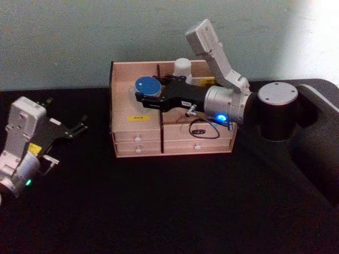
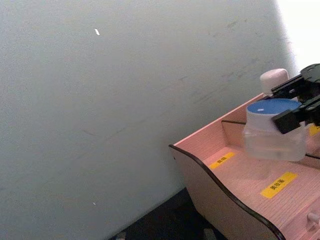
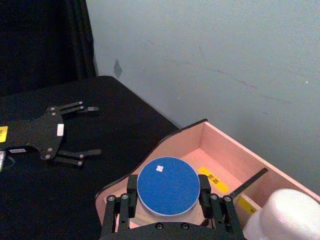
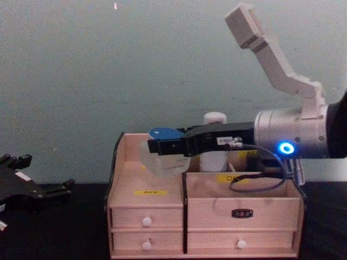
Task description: Pick up the facial cleanser and watermelon frost from the table and place them into the tiered storage box.
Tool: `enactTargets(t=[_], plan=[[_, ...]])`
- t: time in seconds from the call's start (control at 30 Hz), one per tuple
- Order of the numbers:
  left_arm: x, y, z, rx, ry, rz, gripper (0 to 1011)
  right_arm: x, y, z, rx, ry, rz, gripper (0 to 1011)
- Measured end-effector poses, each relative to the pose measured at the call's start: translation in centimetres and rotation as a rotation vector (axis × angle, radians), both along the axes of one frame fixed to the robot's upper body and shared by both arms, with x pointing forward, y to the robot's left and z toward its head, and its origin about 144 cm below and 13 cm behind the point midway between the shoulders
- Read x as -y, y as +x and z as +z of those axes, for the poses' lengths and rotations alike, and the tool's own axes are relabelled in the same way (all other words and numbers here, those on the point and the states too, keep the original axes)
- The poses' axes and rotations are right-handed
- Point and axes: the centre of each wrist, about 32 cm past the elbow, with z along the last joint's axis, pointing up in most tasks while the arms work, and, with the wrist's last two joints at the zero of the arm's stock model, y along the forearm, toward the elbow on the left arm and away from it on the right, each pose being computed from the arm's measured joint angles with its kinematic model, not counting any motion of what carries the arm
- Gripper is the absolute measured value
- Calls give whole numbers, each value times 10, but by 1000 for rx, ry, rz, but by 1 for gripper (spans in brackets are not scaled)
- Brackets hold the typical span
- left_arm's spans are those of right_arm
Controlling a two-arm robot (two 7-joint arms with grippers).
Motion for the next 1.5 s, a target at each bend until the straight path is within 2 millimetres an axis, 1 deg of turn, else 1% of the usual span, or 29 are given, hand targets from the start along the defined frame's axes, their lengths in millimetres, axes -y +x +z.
enactTargets(t=[0.27,0.63,0.93,1.43,1.5], plan=[[0,0,0,0,0,0,1001,-12,10,-4,-16,-8,4,718],[0,0,0,0,0,0,1001,-20,17,-11,-36,-30,-3,718],[0,0,0,0,0,0,1001,-21,19,-15,-47,-39,-4,718],[0,0,0,0,0,0,1001,-22,19,-15,-43,-43,1,718],[0,0,0,0,0,0,1001,-22,19,-15,-43,-43,1,732]])
